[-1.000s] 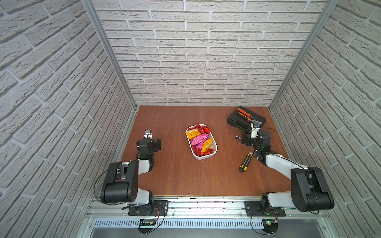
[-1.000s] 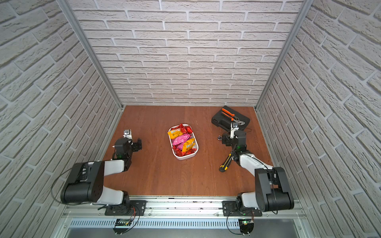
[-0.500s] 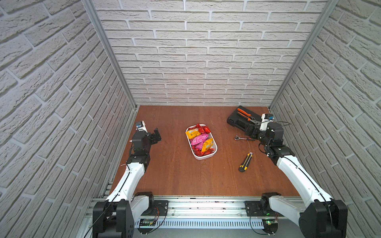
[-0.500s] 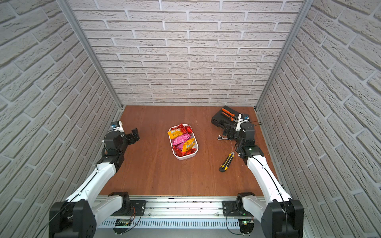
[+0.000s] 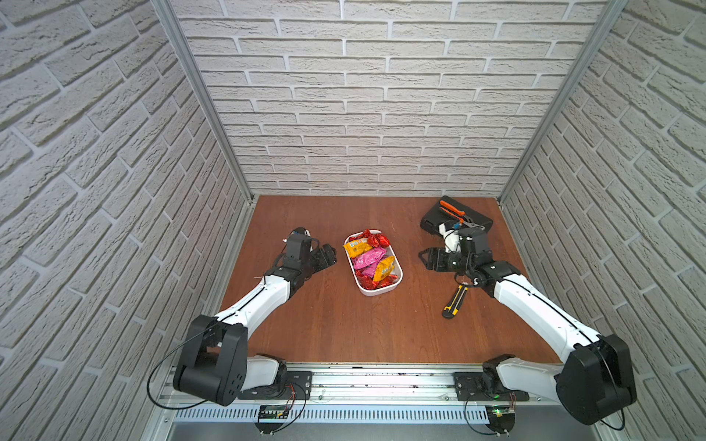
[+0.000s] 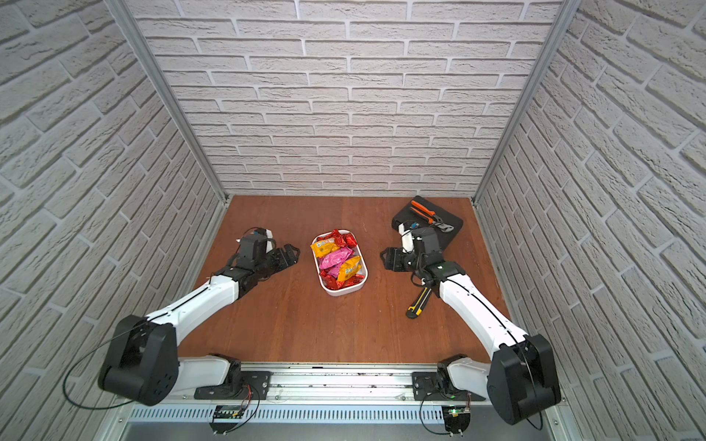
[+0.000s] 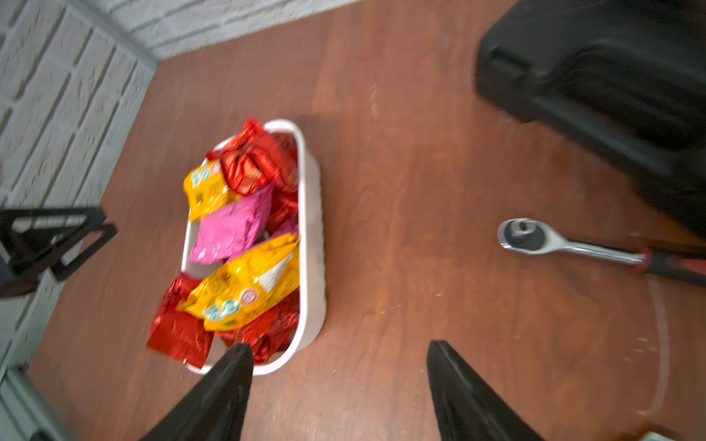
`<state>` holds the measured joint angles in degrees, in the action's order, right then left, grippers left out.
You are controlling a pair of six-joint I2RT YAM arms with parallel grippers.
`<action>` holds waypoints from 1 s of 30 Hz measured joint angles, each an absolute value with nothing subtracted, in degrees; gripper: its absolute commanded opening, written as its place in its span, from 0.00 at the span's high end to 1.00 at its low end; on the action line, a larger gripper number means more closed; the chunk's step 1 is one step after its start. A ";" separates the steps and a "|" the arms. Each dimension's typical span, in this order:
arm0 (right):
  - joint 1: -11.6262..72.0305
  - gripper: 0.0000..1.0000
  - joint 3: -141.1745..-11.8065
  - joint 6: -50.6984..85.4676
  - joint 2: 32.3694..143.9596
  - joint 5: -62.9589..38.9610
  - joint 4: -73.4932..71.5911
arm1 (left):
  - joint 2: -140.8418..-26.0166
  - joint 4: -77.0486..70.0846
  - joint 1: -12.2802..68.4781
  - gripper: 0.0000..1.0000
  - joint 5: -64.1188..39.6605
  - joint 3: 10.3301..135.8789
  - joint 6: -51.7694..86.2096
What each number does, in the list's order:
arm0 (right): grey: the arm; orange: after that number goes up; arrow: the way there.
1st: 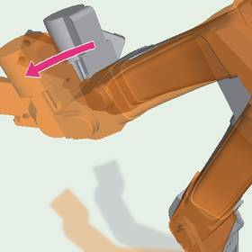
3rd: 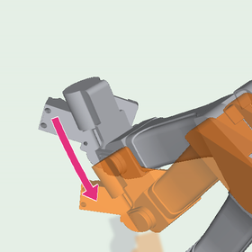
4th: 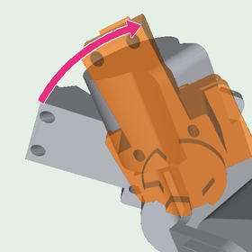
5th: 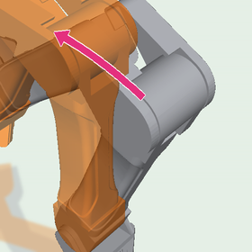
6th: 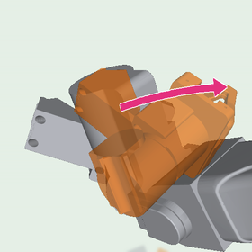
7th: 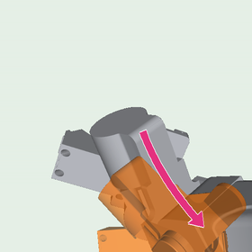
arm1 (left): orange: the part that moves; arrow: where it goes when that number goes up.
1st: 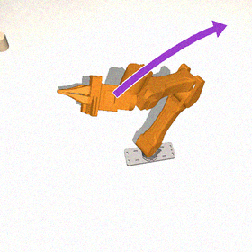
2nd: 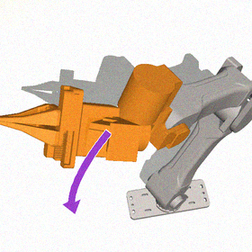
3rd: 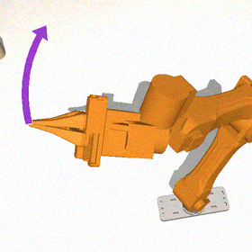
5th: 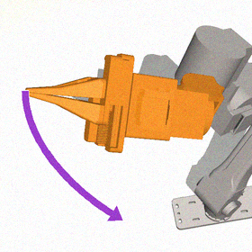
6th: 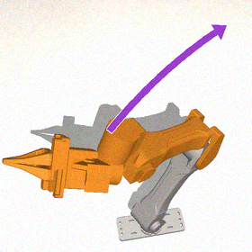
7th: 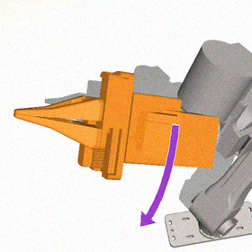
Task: Take the tea bags out of the storage box
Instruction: Pick up the tea bag from the storage box.
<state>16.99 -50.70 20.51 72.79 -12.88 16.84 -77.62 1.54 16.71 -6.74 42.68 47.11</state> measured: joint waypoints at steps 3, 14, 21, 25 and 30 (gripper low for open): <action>20.82 0.30 -52.45 19.53 76.38 -12.84 17.19 | -80.25 1.72 17.34 0.15 -7.38 43.48 49.25; 28.84 0.27 -67.44 36.36 87.79 -6.85 26.57 | -83.74 1.28 18.09 0.32 -9.54 45.15 53.89; 33.23 0.21 -76.34 53.49 93.73 -5.21 32.88 | -86.39 1.06 19.59 0.35 -10.61 47.88 54.70; 34.24 0.18 -77.60 58.92 97.19 -4.93 35.44 | -88.14 1.06 20.88 0.35 -10.90 49.60 55.13; 34.26 0.23 -79.61 62.17 102.45 -4.73 37.12 | -90.61 1.56 21.93 0.40 -11.00 51.68 55.18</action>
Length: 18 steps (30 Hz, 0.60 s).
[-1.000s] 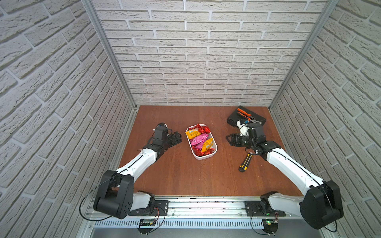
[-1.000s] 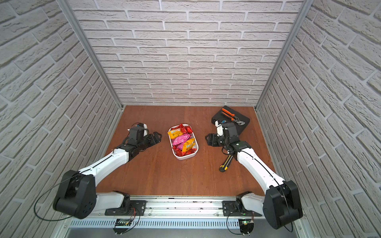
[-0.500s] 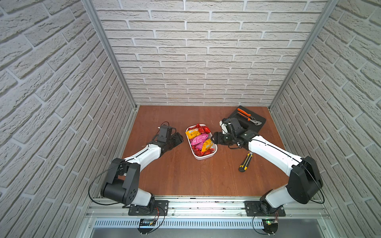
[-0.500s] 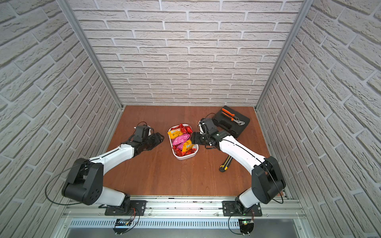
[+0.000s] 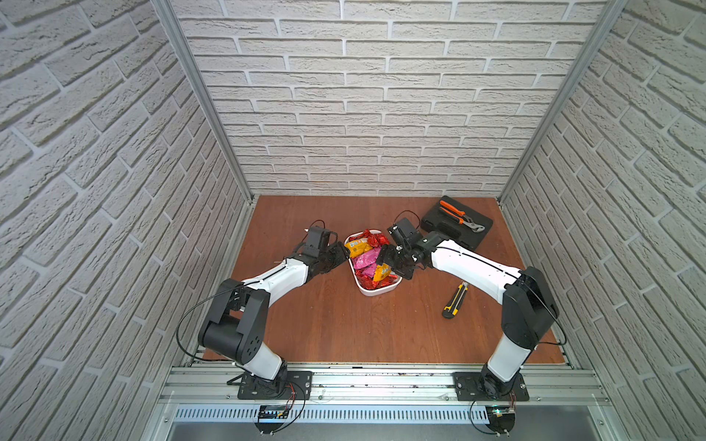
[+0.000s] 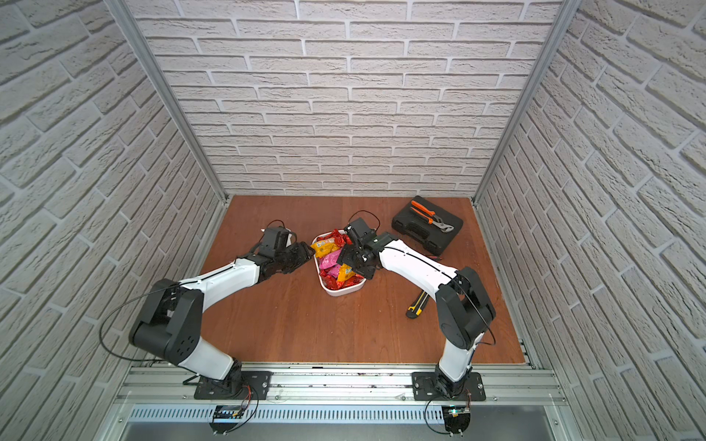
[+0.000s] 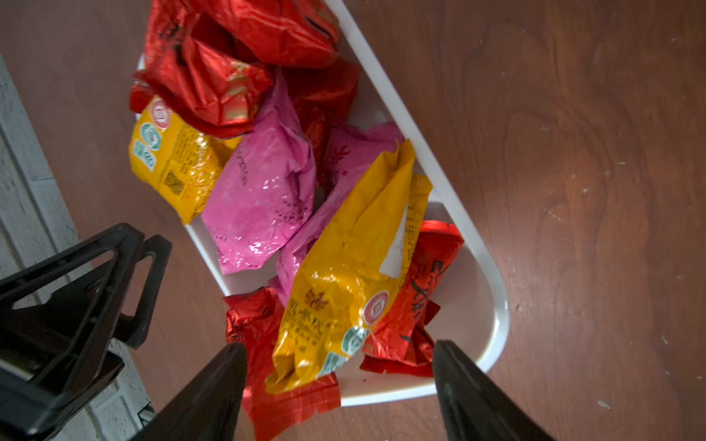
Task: Take the tea bags out of the storage box
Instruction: Pick up the tea bag from the storage box, then move the storage box to the center of the board.
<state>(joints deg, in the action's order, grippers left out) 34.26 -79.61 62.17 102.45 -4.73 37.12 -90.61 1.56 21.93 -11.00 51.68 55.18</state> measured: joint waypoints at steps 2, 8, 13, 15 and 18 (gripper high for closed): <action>34.26 0.28 -80.40 62.72 104.20 -4.75 37.34 | -91.81 1.98 22.06 0.41 -11.03 52.53 55.31; 34.28 0.55 -81.91 63.33 106.41 -4.73 37.52 | -94.76 3.16 22.20 0.47 -11.31 54.37 55.79; 34.28 0.77 -82.06 63.44 106.45 -4.56 38.02 | -96.05 3.95 22.22 0.54 -12.03 55.27 56.36; 34.28 0.82 -82.06 63.33 106.41 -4.56 38.39 | -96.42 3.90 22.22 0.57 -12.40 55.31 56.55; 34.28 0.88 -82.00 62.98 105.80 -4.56 39.22 | -97.06 3.79 22.26 0.59 -13.17 55.31 56.88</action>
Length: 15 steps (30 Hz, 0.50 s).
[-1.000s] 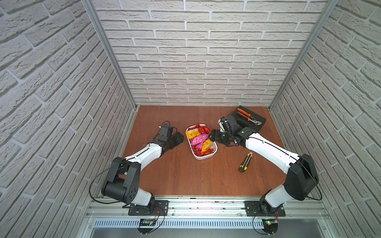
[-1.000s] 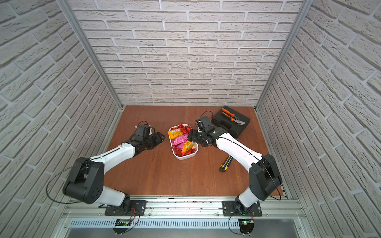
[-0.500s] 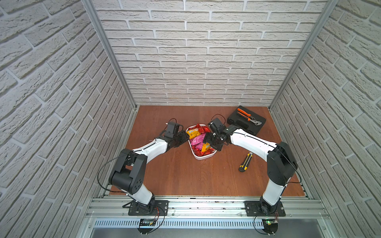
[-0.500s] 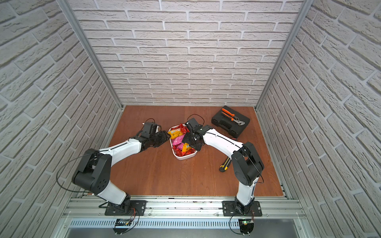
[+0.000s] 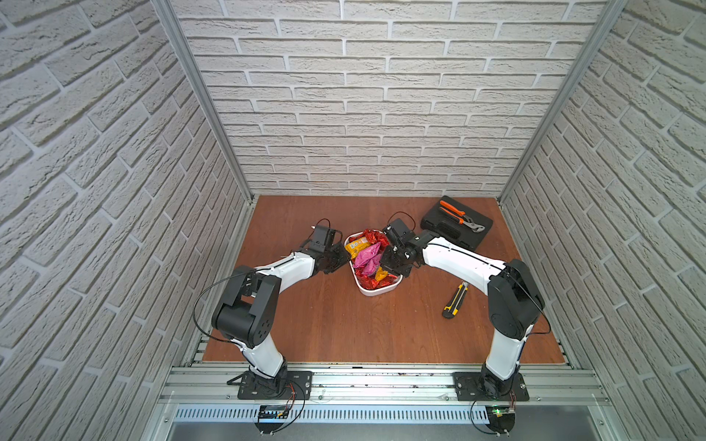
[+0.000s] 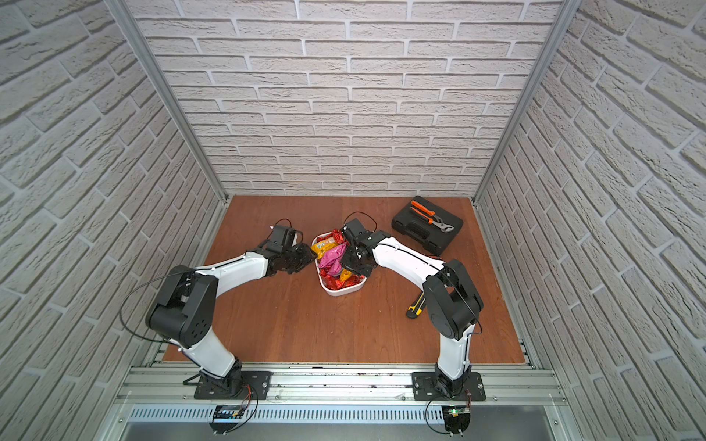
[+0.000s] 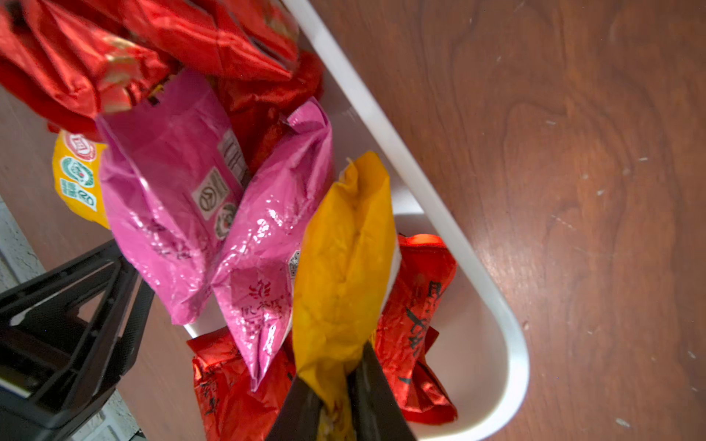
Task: Take the tea bags out of the storage box
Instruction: Move the storage box to the center of the board.
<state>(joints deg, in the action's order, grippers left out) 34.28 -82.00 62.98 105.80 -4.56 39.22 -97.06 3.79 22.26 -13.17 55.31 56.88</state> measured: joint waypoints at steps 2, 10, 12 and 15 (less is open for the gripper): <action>34.28 0.89 -81.80 62.52 104.73 -4.51 39.97 | -97.30 3.40 22.33 0.61 -13.56 55.31 57.12; 34.28 0.92 -80.55 59.94 95.92 -3.75 42.48 | -97.86 2.74 23.07 0.74 -14.70 55.44 57.93; 34.28 0.93 -80.42 59.13 94.41 -3.46 42.78 | -98.54 2.74 23.18 0.78 -14.94 55.99 58.28; 34.28 0.97 -80.01 57.60 92.95 -3.05 43.07 | -99.50 2.76 23.44 0.83 -15.11 56.86 58.67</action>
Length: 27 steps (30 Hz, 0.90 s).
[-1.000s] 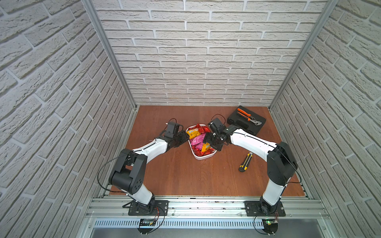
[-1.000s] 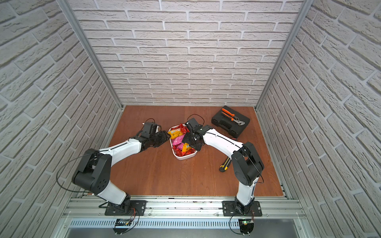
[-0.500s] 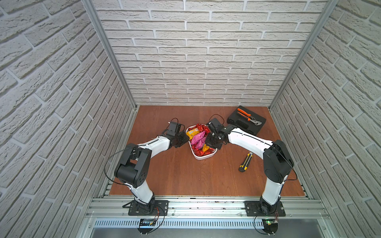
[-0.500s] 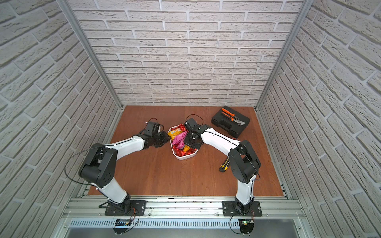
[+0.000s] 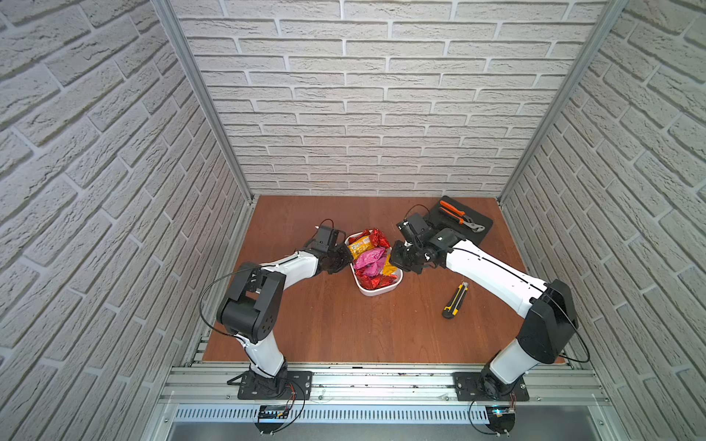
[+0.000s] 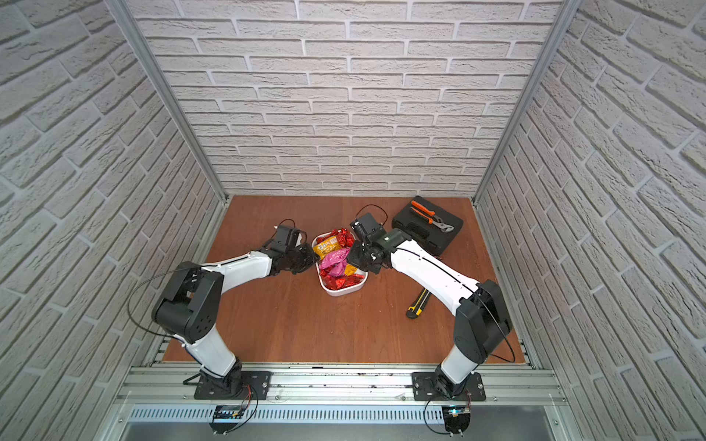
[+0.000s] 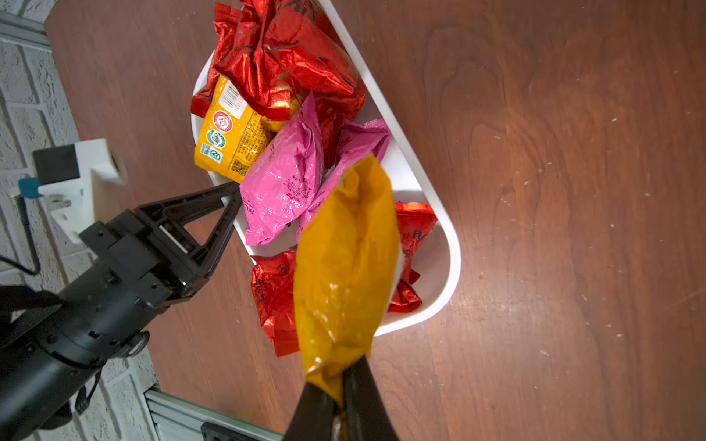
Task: Take the tea bags out of the storage box
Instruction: Move the storage box to the center of the board, then place the tea bag at the center of the board.
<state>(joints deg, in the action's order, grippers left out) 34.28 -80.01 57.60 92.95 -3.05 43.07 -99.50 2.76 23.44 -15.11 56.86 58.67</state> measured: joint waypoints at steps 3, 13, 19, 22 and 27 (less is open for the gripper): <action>34.28 0.97 -79.96 55.02 92.36 -2.94 43.00 | -99.72 3.29 23.55 0.88 -14.76 57.32 59.11; 34.28 0.97 -77.67 42.52 88.64 -4.84 39.77 | -99.53 6.44 23.31 0.98 -10.41 57.78 62.39; 34.28 0.97 -76.75 35.86 85.86 -7.73 37.43 | -97.49 10.37 21.71 0.99 -5.41 57.78 68.53; 34.28 0.97 -74.22 32.64 84.97 -9.67 34.92 | -97.01 11.77 20.38 0.99 -3.01 57.78 72.66; 34.28 0.97 -69.17 29.85 85.10 -12.69 32.49 | -97.21 13.39 18.50 0.96 0.16 58.76 78.37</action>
<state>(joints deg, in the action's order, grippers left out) 34.28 -69.17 29.85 85.10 -12.69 32.49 -97.21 13.39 18.50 0.16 58.76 78.37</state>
